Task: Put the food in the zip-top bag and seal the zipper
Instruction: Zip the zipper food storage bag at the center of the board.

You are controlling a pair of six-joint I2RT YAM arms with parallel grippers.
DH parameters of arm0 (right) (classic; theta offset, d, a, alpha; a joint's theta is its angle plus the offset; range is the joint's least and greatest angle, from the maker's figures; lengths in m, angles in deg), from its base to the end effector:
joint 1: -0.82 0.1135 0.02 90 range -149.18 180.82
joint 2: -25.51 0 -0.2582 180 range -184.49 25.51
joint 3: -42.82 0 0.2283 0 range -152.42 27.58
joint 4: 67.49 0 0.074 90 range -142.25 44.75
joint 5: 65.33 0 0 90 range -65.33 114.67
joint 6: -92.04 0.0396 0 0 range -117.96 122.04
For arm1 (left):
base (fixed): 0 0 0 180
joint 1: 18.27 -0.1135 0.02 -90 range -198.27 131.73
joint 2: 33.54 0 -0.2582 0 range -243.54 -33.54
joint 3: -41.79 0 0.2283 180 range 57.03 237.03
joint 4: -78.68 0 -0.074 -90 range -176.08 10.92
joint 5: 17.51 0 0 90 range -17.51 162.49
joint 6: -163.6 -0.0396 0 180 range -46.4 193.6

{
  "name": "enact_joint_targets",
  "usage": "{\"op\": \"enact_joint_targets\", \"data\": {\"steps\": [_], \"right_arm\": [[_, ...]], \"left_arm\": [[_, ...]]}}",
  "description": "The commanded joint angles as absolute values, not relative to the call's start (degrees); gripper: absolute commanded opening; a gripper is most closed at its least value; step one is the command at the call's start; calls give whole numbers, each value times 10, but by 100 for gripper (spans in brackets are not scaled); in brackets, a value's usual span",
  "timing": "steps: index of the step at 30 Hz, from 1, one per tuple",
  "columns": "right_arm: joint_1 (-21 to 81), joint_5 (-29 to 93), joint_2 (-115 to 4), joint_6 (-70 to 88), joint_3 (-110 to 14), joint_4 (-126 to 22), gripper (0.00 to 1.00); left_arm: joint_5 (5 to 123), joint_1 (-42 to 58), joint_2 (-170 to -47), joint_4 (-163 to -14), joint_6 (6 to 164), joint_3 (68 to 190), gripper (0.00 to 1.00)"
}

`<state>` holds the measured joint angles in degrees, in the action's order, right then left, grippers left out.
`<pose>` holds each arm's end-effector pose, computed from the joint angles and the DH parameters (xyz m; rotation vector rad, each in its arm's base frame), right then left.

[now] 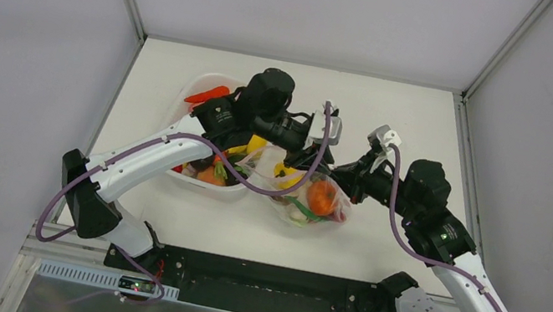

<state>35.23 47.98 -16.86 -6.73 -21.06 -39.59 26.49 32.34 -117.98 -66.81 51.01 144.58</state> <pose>0.1160 0.0984 0.3589 -0.9118 1.4569 0.6753 0.1742 -0.2570 0.4141 1.5433 1.1094 -1.0751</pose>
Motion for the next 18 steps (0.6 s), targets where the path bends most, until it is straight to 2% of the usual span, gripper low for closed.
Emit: {"op": "enact_joint_targets", "data": {"steps": [1,4,9,15,16,18], "right_arm": [[350,475,-156,-60,-223,-452,0],[351,474,-152,-60,-222,-452,0],[351,475,-149,-60,-220,-454,0],[350,481,-149,-56,-216,-457,0],[351,481,-149,-56,-215,-457,0],[350,479,-147,-57,-215,-457,0]], "left_arm": [[313,330,-1176,-669,520,1464,23],[334,331,-1174,-672,521,1461,21],[344,332,-1167,-677,515,1453,26],[335,336,-1168,-706,530,1447,38],[333,336,-1168,-709,533,1447,38],[328,337,-1169,-712,537,1447,32]]}}
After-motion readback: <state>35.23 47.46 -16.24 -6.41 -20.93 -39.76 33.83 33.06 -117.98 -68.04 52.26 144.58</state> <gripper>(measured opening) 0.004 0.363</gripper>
